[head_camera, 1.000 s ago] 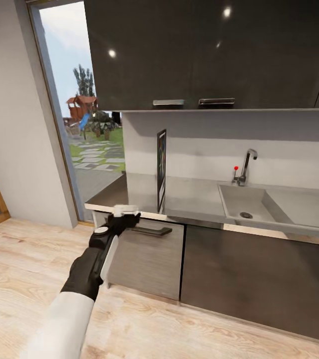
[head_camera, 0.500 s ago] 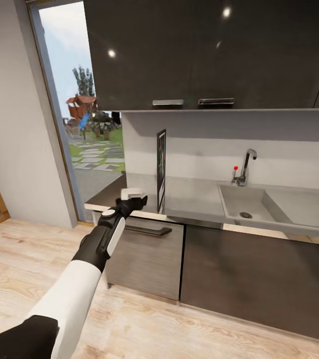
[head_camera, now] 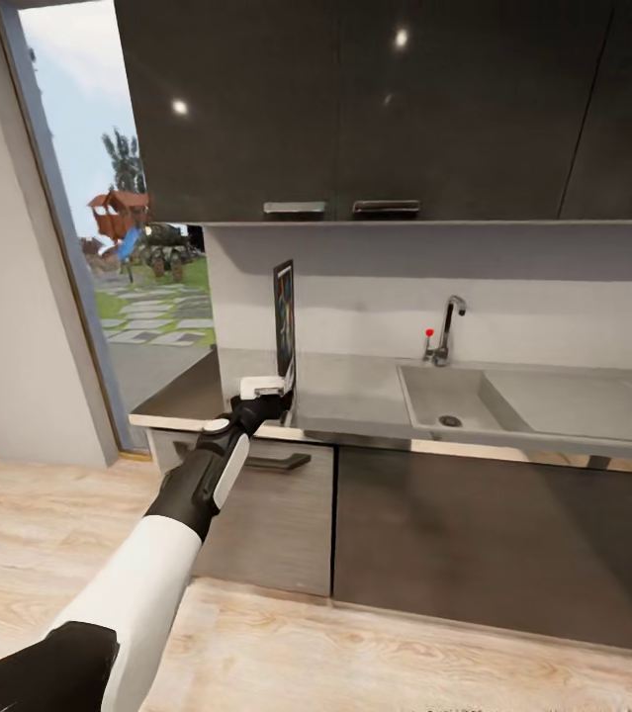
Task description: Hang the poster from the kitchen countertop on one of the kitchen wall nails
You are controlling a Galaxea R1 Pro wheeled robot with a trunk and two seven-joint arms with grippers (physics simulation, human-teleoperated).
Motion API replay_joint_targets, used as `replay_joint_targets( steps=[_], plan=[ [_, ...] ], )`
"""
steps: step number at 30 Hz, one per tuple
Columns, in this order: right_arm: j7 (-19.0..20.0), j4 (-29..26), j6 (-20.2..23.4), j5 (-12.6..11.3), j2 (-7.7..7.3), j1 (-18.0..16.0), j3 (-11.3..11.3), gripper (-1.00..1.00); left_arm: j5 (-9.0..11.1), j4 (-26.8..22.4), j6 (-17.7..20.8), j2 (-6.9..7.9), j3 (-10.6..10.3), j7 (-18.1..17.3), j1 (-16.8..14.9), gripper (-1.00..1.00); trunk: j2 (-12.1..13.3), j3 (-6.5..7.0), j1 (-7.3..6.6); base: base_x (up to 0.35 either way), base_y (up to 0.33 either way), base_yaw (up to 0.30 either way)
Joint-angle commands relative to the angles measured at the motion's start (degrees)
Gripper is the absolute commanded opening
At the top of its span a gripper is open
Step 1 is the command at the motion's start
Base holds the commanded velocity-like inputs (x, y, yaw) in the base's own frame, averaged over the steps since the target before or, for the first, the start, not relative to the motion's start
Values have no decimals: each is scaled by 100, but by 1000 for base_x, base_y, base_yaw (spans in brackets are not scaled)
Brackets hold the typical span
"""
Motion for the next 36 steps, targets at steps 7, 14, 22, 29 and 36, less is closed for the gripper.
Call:
replay_joint_targets(
  steps=[7, 14, 22, 29, 36],
  plan=[
    [-4, -4, -6, 14, 0, 1, 0, 100, 39, 73, 29, 0, 6, 17, -3, 100, -3, 27, 0, 0, 0, -231],
    [-5, 4, -1, 15, 1, 1, 0, 100, 20, 96, 28, 0, 35, 47, -3, 100, -3, 36, 0, 146, 0, -54],
    [-5, 5, 0, 16, 1, 1, 0, 100, 13, 291, -39, 0, 47, 408, -3, 100, -3, 37, 0, 98, 1, -7],
    [-5, 5, 1, 16, 6, 1, 5, 100, 13, 551, -437, 0, 56, 529, -3, 100, -3, 37, 0, 146, 70, -1],
    [-5, 126, 1, 16, 2, 1, 15, 100, 6, 932, -775, 0, 57, 559, -3, 100, -3, 37, 0, 88, 57, 0]
  ],
)
